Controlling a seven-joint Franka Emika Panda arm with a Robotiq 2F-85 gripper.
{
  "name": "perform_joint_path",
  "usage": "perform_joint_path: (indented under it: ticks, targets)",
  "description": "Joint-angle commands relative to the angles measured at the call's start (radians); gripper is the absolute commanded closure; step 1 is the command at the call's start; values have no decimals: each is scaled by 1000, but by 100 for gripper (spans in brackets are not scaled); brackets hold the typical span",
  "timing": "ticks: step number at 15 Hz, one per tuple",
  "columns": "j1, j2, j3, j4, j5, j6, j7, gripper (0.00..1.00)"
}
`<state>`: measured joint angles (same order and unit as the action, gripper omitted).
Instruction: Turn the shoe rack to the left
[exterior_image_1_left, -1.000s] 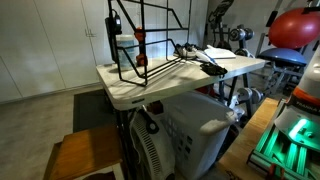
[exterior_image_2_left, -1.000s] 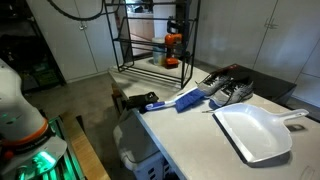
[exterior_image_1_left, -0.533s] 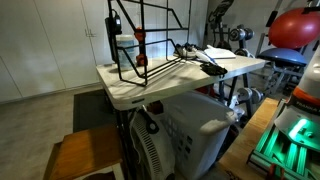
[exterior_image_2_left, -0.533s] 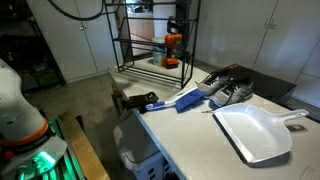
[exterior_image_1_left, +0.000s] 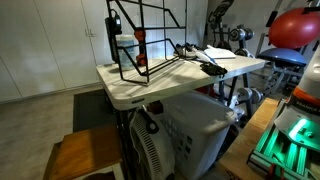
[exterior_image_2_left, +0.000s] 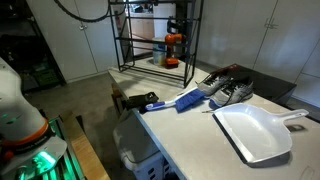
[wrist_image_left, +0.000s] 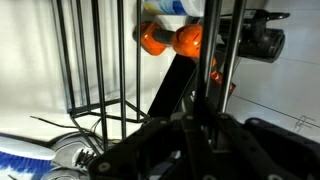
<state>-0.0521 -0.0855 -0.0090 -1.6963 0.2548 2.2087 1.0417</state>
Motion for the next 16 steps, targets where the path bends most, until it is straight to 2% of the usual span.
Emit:
perform_joint_path:
  ticks: [1,5,9,16]
  targets:
    - [21,37,-1,52,67,120,-106,97]
    - [38,43,12,28,85,190,-153,97]
    - [41,8,10,-37,123,202,-209,97]
    - [66,9,18,-110,329,334,-483,97]
